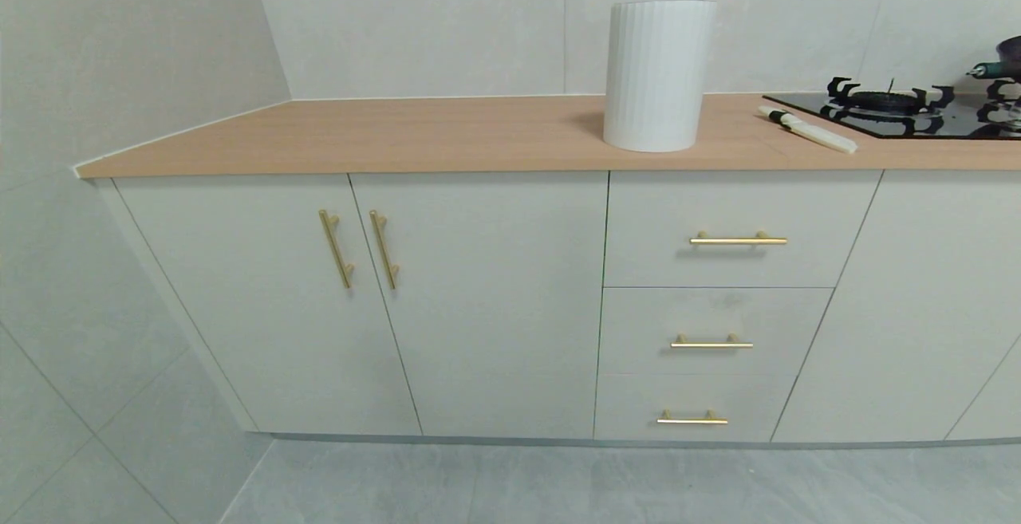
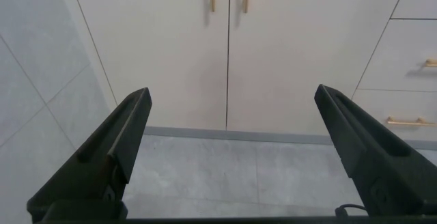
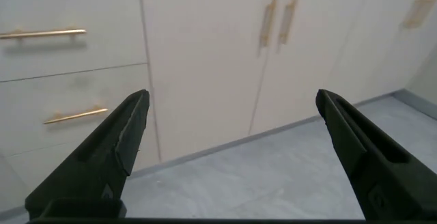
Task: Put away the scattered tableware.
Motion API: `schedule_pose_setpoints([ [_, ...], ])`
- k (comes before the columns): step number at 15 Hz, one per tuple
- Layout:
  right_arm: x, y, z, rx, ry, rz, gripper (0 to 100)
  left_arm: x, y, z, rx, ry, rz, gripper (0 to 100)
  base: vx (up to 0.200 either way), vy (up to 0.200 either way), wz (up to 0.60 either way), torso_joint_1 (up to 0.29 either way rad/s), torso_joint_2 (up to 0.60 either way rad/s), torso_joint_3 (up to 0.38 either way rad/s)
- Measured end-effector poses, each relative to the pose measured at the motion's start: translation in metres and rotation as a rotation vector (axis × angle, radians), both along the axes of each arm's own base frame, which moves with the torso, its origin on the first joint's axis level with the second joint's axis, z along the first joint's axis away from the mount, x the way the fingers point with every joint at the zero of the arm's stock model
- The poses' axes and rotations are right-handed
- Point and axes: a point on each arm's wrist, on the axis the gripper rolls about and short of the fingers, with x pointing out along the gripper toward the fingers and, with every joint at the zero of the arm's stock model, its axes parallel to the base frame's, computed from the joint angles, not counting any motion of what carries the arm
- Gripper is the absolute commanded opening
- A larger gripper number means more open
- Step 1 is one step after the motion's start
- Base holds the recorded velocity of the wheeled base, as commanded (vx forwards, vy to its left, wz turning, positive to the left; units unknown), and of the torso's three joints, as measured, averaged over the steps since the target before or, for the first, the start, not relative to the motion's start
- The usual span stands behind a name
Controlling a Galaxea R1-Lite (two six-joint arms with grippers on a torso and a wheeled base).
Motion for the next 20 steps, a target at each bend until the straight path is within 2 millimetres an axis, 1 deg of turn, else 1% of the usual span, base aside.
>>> schedule_pose_setpoints([
  [1, -0.007, 0.001, -0.008, -0.003, -0.031, 0.005, 100, 0.0, 0.0, 0.0, 0.001, 0.0, 0.0, 100, 0.0, 0.0, 0.0, 0.0, 0.0, 0.0],
  [3, -0.007, 0.005, -0.024, 0.011, -0.079, 0.118, 100, 0.0, 0.0, 0.0, 0.0, 0.0, 0.0, 100, 0.0, 0.0, 0.0, 0.0, 0.0, 0.0],
  [5, 0.003, 0.009, -0.044, 0.012, -0.1, 0.304, 100, 0.0, 0.0, 0.0, 0.0, 0.0, 0.0, 100, 0.0, 0.0, 0.0, 0.0, 0.0, 0.0],
  [7, 0.014, 0.013, -0.064, 0.001, -0.097, 0.447, 100, 0.0, 0.0, 0.0, 0.0, 0.0, 0.0, 100, 0.0, 0.0, 0.0, 0.0, 0.0, 0.0],
  [8, 0.018, 0.014, -0.074, 0.014, -0.078, 0.495, 100, 0.0, 0.0, 0.0, 0.0, 0.0, 0.0, 100, 0.0, 0.0, 0.0, 0.0, 0.0, 0.0],
  [10, 0.02, 0.015, -0.086, 0.061, -0.023, 0.538, 100, 0.0, 0.0, 0.0, 0.0, 0.0, 0.0, 100, 0.0, 0.0, 0.0, 0.0, 0.0, 0.0],
  [12, 0.021, 0.015, -0.094, 0.084, 0.044, 0.556, 100, 0.0, 0.0, 0.0, 0.0, 0.0, 0.0, 100, 0.0, 0.0, 0.0, 0.0, 0.0, 0.0],
  [20, 0.021, 0.015, -0.096, 0.13, 0.047, 0.554, 100, 0.0, 0.0, 0.0, 0.001, 0.0, 0.0, 100, 0.0, 0.0, 0.0, 0.0, 0.0, 0.0],
])
